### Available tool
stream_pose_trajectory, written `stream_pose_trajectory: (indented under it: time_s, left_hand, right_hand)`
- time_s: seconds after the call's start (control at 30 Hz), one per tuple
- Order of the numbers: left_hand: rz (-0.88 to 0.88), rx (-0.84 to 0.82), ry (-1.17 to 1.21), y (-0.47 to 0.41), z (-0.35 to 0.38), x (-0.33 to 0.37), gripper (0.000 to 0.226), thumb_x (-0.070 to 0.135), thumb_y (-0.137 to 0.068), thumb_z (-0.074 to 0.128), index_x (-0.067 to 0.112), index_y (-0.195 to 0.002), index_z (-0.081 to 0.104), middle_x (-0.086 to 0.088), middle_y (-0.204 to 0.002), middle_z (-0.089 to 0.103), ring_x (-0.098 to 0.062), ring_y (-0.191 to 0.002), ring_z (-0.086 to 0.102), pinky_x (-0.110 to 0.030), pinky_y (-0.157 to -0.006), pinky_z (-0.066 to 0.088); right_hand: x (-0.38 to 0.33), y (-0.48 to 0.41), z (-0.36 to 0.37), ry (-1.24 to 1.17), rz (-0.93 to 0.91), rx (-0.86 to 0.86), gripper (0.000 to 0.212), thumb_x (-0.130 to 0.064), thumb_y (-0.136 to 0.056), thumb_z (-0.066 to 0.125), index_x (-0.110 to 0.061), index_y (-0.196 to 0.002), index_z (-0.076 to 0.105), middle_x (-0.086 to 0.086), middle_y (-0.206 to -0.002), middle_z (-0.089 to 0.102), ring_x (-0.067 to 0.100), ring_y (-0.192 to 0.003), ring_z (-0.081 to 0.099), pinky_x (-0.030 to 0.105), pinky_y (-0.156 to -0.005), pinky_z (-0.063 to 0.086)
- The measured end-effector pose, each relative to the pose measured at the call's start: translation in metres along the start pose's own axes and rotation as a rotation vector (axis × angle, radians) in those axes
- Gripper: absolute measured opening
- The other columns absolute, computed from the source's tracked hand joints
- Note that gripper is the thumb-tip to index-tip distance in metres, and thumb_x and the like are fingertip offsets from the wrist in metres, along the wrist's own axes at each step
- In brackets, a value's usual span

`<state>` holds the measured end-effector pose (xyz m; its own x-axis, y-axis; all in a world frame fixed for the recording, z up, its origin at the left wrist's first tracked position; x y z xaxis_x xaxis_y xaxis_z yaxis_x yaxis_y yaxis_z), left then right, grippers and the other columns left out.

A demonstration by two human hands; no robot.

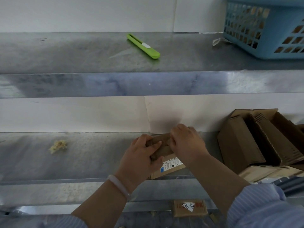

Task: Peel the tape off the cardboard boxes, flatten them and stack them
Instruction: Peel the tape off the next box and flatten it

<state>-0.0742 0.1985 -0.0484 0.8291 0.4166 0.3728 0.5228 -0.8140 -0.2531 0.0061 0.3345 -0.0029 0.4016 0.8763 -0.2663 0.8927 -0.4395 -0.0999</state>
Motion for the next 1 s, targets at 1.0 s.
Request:
stream_pose_trajectory:
  time_s: [1.0]
  left_hand:
    - [-0.058, -0.047, 0.049, 0.000, 0.000, 0.000, 0.077, 0.068, -0.073, 0.035, 0.024, -0.134, 0.055, 0.011, -0.131, 0.041, -0.008, -0.117, 0.040, -0.017, -0.102, 0.033]
  right_hand:
    - [0.048, 0.003, -0.028, -0.199, 0.184, 0.166, 0.013, -0.024, -0.094, 0.056, -0.019, -0.083, 0.053, -0.003, -0.078, 0.058, 0.016, -0.072, 0.057, 0.030, -0.061, 0.046]
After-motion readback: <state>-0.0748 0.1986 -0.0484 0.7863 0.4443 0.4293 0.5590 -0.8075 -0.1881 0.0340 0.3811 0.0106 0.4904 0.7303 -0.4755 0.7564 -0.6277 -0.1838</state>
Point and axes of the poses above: each hand's wrist, its own y-axis away from the middle knuckle, its own z-axis out of the palm, x = y × z, the point moved 4 cm from there along -y, towards the middle knuckle
